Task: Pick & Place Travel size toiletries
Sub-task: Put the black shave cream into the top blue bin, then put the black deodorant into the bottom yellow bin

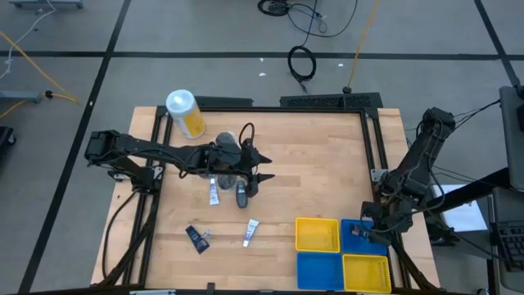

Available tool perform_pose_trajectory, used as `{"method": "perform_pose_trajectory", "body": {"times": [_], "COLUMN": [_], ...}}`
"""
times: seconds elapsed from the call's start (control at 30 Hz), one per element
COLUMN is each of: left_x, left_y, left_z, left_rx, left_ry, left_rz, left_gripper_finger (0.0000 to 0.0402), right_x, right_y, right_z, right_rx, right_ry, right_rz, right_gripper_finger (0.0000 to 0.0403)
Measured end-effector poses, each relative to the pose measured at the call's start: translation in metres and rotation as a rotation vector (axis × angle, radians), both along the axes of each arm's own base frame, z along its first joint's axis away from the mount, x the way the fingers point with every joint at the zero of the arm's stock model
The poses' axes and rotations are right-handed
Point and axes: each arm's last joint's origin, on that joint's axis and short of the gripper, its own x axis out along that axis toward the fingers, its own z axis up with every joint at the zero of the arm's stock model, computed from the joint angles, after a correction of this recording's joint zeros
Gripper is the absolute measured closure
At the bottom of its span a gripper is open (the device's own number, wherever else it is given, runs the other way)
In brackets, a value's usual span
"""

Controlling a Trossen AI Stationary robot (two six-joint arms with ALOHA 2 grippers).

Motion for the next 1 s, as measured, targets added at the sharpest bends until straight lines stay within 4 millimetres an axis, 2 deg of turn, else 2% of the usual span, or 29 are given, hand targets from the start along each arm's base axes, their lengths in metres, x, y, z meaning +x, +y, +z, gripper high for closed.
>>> {"method": "perform_pose_trajectory", "body": {"times": [0.17, 0.33, 0.77, 1.0], "left_x": [0.0, 0.0, -0.001, -0.006], "left_y": [0.0, 0.0, 0.0, 0.0], "left_z": [0.0, 0.0, -0.001, -0.009], "left_rx": [0.002, 0.003, -0.004, -0.02], "left_ry": [0.0, 0.0, 0.014, 0.119], "left_rz": [-0.001, -0.001, 0.002, 0.009], "left_gripper_finger": [0.0167, 0.0167, 0.0167, 0.0167], "right_x": [0.0, 0.0, 0.008, 0.025], "right_y": [0.0, 0.0, 0.003, 0.0], "right_z": [0.0, 0.0, 0.006, 0.023], "right_rx": [0.001, 0.0, 0.055, 0.103], "right_ry": [0.005, 0.005, -0.098, -0.401], "right_rz": [-0.006, -0.007, 0.014, 0.004], "right_gripper_finger": [0.0194, 0.016, 0.0178, 0.0184]}}
